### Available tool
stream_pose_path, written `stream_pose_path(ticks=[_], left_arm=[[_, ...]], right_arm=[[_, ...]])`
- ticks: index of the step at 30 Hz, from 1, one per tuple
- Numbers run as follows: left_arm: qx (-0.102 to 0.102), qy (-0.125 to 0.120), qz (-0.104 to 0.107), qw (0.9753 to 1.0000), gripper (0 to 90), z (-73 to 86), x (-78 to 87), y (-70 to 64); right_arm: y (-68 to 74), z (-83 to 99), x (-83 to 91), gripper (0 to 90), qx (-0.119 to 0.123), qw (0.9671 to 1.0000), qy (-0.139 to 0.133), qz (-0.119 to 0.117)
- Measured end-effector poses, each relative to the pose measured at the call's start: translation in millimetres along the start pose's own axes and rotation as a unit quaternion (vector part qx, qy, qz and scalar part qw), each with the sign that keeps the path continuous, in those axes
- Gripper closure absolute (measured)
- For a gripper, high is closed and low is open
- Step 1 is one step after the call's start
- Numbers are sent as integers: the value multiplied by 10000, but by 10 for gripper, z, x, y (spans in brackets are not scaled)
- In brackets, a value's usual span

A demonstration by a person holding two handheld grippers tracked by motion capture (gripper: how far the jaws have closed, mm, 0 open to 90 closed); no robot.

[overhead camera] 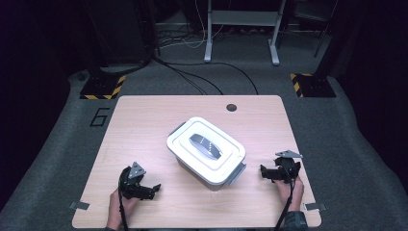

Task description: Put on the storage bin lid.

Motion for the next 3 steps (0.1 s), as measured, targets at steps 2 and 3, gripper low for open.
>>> stream_pose_path(ticks=[2, 3], left_arm=[[0, -1, 0, 10000, 6, 0, 0, 0], [-4, 11, 2, 10000, 6, 1, 2, 0]], right_arm=[[-2, -1, -1, 0, 9, 10000, -10, 1], [-1, -1, -1, 0, 9, 10000, -10, 0]])
Point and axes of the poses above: each handheld gripper's, and its own axes: x roughly backward along the jaws, z roughly out of its underside, y roughly to its left, the point moved 8 cm from there along -x, roughly forward along the jaws, and after that the axes turned 11 degrees about z, right-handed, at the moved point
